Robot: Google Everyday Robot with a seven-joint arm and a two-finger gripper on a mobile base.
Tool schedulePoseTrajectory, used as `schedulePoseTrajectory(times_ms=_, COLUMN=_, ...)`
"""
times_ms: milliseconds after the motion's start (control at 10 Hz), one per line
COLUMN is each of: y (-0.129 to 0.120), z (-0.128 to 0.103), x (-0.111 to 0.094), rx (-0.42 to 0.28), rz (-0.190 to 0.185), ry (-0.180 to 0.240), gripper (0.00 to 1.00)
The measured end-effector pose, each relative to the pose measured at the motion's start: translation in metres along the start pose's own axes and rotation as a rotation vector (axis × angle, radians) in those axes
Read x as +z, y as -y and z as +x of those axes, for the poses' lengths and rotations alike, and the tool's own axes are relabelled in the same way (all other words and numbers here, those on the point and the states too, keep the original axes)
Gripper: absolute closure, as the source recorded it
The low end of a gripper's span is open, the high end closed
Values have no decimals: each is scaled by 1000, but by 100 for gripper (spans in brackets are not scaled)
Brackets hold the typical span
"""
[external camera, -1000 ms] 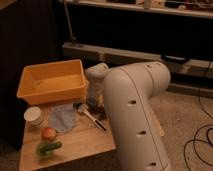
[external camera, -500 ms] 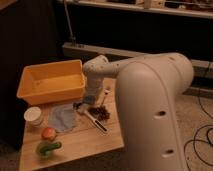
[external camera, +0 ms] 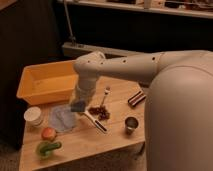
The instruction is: Place sponge in paper cup
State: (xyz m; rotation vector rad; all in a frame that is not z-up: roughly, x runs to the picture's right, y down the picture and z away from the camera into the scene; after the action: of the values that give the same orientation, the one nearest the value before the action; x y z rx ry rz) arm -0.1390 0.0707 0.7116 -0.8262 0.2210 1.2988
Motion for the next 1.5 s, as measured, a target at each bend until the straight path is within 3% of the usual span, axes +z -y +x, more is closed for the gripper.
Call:
schedulePoseTrajectory(times_ms=300, y=-55, z=9, x=8, rx=-333, rz=-87, ry=-39, gripper=100)
schedulePoseTrajectory(times_ms=600, y=-101, z=-2, x=20, rx=-516, rz=-156, ry=-84, gripper=100)
schedulePoseTrajectory(times_ms=900, y=-124, z=-18, x=40, rx=-577, rz=-197, ry=-132, gripper=100)
schedulePoseTrajectory(times_ms=1200, y=-137, z=-24, x=57, rx=-620, rz=-228, ry=-204, gripper=100)
schedulePoseTrajectory(times_ms=1500, y=-150, z=-28, x=64, rx=-652, rz=-256, ry=-232, gripper=100)
